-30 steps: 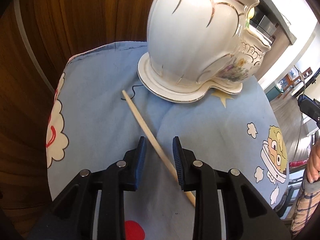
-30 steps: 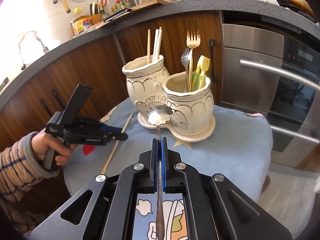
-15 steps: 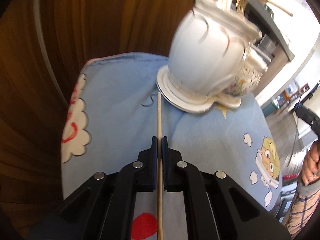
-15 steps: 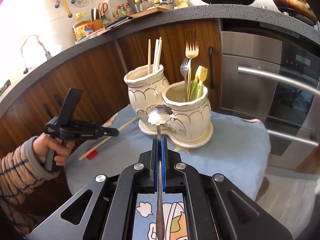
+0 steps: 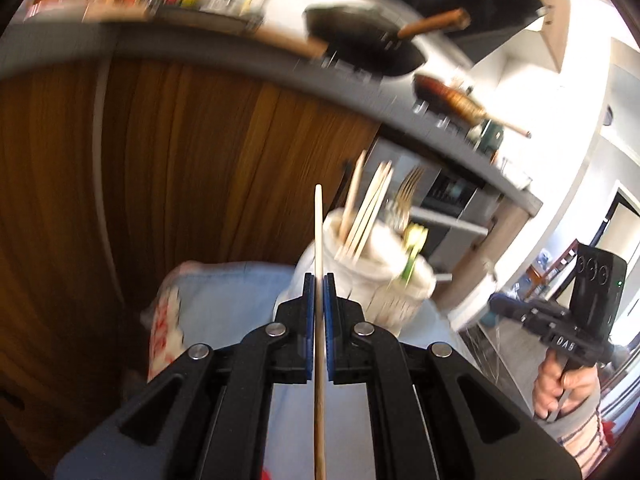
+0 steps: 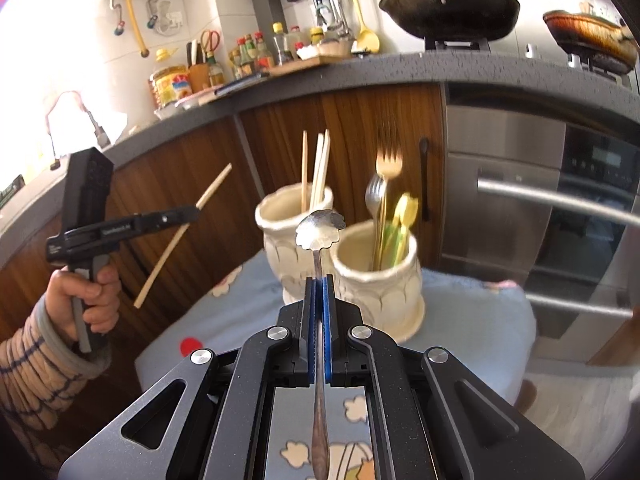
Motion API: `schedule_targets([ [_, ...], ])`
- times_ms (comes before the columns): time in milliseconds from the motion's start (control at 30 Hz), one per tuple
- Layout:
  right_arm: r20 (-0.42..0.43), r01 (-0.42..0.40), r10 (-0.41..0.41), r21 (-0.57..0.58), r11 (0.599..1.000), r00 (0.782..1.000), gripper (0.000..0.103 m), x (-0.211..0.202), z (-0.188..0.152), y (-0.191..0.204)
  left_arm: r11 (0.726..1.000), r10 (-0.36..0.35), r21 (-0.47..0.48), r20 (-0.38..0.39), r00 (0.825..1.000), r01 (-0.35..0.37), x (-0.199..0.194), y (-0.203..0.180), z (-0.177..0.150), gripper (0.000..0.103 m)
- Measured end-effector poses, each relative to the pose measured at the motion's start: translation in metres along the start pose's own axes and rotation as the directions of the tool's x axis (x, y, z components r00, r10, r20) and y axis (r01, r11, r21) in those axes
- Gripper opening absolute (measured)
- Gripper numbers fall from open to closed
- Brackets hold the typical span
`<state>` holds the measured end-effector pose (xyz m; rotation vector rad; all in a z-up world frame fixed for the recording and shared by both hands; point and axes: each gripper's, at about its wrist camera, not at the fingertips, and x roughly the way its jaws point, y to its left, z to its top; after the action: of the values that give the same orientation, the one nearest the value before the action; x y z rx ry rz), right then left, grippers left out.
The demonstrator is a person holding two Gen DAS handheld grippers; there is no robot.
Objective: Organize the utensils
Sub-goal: 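Carry the chopstick with the left tool while the right tool carries the spoon to the pot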
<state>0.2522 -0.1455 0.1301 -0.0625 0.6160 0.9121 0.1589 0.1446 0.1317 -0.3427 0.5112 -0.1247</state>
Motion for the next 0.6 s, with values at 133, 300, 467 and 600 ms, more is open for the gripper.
schedule_targets([
  [133, 0.059, -0.005, 0.005, 0.007, 1.0, 0.998, 0.004, 0.0, 0.02, -0.001, 0.998, -0.044, 0.054, 0.114, 0.992, 0.038, -0.001, -0.025, 0.026, 0.004],
  [300, 0.113, -0.018, 0.015, 0.026, 1.0, 0.994, 0.004, 0.008, 0.042, -0.007, 0.991, -0.083, 0.12, 0.216, 0.973, 0.058, 0.015, -0.047, 0.048, 0.004],
  [467, 0.179, -0.028, 0.019, 0.048, 0.998, 0.984, 0.004, 0.015, 0.06, -0.017, 0.988, -0.092, 0.149, 0.291, 0.952, 0.05, 0.036, -0.055, 0.059, 0.004],
  [600, 0.218, -0.026, 0.014, 0.053, 0.998, 0.976, 0.004, 0.025, 0.071, -0.025, 0.985, -0.094, 0.166, 0.336, 0.937, 0.04, 0.053, -0.057, 0.067, 0.004],
])
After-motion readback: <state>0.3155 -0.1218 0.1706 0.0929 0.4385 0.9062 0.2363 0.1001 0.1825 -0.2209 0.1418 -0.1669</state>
